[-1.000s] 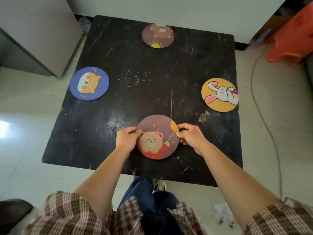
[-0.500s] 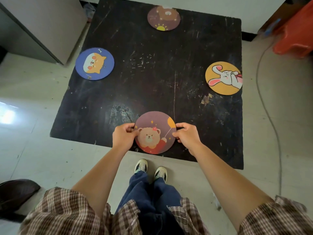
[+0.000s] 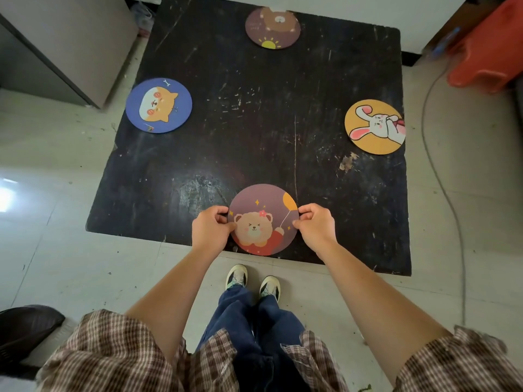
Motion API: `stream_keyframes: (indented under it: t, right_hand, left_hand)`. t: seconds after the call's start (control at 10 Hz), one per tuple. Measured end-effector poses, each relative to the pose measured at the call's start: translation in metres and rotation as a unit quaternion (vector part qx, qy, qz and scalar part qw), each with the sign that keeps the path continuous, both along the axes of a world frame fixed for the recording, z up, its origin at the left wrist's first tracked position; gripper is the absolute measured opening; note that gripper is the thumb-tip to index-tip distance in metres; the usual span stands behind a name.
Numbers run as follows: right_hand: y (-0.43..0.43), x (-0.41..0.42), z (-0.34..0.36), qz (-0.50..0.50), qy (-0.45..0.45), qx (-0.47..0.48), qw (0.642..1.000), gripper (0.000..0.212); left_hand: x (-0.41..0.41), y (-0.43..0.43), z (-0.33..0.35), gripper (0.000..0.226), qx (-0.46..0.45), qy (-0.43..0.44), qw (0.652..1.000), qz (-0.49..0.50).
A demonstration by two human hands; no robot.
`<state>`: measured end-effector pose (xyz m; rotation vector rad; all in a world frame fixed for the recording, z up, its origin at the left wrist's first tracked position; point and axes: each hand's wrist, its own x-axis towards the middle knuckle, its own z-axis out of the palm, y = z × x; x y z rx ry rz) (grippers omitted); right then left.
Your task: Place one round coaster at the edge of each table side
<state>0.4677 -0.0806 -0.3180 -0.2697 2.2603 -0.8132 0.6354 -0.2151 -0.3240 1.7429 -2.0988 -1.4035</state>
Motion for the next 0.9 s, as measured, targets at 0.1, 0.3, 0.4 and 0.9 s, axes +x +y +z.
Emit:
stream_keyframes:
  t: [0.1, 0.3, 0.4, 0.9]
  right_hand:
    - [-0.001, 0.002, 0.000, 0.006, 0.020, 0.006, 1.000, 0.023]
    - [-0.002, 0.007, -0.001, 0.029, 0.067, 0.028, 0.997, 0.021]
    - [-0.004, 0.009, 0.000, 0.033, 0.077, 0.040, 0.996, 0.023]
    - [-0.013, 0.012, 0.028, 0.022, 0.069, 0.016, 0.997, 0.029]
  left_hand:
    - [0.000, 0.001, -0.001, 0.038, -0.001, -0.004, 1.000, -0.003]
    - [-0.003, 0.005, -0.003, 0.034, -0.024, -0.016, 1.000, -0.003]
    - [-0.004, 0.006, -0.003, 0.032, -0.037, -0.026, 0.999, -0.006]
    - [0.015, 0.008, -0.002, 0.053, -0.157, -0.149, 0.958, -0.186]
